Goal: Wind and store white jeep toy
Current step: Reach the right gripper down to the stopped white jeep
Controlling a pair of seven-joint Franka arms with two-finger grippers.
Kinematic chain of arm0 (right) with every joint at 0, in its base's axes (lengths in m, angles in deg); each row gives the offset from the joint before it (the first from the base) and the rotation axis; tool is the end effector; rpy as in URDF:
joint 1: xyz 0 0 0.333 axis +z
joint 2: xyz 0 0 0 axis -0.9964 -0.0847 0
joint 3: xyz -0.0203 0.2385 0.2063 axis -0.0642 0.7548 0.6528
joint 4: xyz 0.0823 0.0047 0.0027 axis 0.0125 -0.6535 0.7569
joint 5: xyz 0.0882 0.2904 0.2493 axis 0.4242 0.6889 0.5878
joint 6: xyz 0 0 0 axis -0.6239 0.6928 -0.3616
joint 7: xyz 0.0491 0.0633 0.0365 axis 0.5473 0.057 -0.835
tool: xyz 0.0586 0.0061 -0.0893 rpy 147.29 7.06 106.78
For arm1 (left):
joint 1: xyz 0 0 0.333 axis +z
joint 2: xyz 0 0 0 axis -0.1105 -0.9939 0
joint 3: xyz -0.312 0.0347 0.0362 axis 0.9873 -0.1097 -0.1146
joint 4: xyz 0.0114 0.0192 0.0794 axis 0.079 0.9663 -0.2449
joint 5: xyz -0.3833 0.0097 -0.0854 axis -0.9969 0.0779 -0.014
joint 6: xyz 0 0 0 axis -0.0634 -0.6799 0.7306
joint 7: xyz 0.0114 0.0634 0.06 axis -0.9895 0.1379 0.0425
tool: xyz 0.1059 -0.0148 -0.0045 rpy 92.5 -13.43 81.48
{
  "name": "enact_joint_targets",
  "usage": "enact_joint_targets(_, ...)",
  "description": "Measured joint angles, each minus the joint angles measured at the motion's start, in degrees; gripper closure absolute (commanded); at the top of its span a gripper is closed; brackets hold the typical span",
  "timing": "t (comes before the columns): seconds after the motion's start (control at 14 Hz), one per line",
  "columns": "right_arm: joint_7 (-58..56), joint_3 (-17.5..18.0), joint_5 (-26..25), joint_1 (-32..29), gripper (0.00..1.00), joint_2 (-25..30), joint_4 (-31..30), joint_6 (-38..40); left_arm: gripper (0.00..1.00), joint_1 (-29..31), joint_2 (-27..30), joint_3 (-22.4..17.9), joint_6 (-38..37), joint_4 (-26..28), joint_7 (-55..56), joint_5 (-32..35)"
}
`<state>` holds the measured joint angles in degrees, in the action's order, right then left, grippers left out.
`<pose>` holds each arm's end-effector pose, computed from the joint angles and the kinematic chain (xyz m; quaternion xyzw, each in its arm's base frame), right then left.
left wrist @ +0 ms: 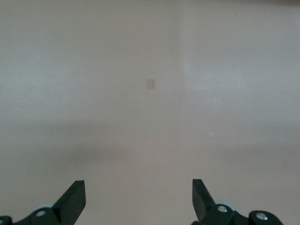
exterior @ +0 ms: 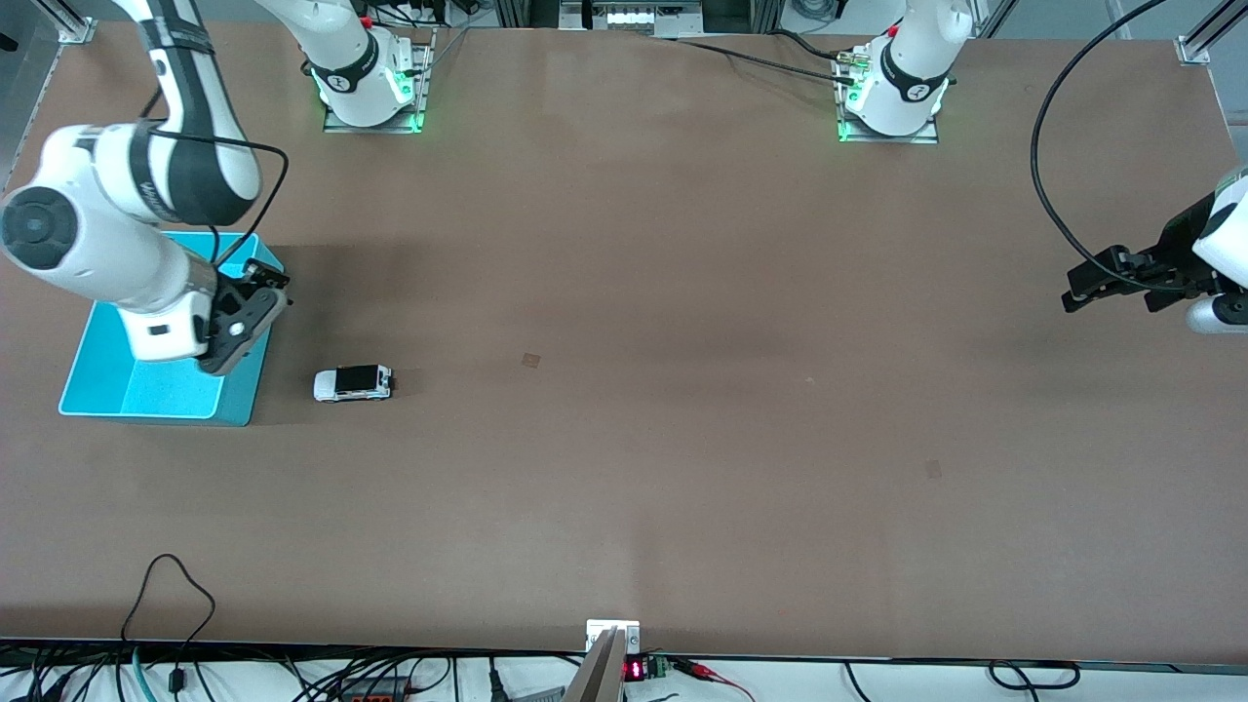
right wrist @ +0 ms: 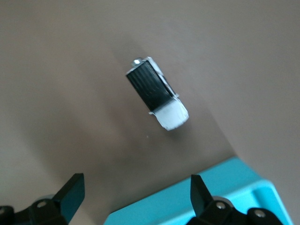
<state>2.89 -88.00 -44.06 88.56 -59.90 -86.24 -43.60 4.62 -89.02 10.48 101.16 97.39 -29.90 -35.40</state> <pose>0.5777 0.0289 0.3575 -0.8536 -0.5191 0.0414 0.0104 0.5927 0.0151 0.5804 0.9996 0.0173 0.0096 0.0195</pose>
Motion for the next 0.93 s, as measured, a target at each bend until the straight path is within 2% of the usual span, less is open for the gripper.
enact_joint_targets(0.14,-6.62,4.78,-0.36,-3.47,0.00,-0.22,-2.68,-3.73,0.00,0.00,0.00,0.01,-0.43,-0.06,-0.05,0.00)
enact_joint_targets(0.29,-11.02,7.27,-2.39,-4.69,0.00,-1.09,-3.66,-6.81,0.00,-0.08,0.00,0.25,-0.46,-0.13,-0.05,0.00)
enact_joint_targets(0.64,-22.39,7.87,-3.56,-4.85,0.00,-7.73,-4.10,-16.74,0.00,0.22,0.01,1.33,-0.64,-0.30,0.39,0.00)
enact_joint_targets(0.93,-24.40,8.51,-5.14,-4.82,0.00,-12.14,-3.98,-22.59,0.00,3.22,0.01,5.32,-0.80,-0.31,4.13,0.01)
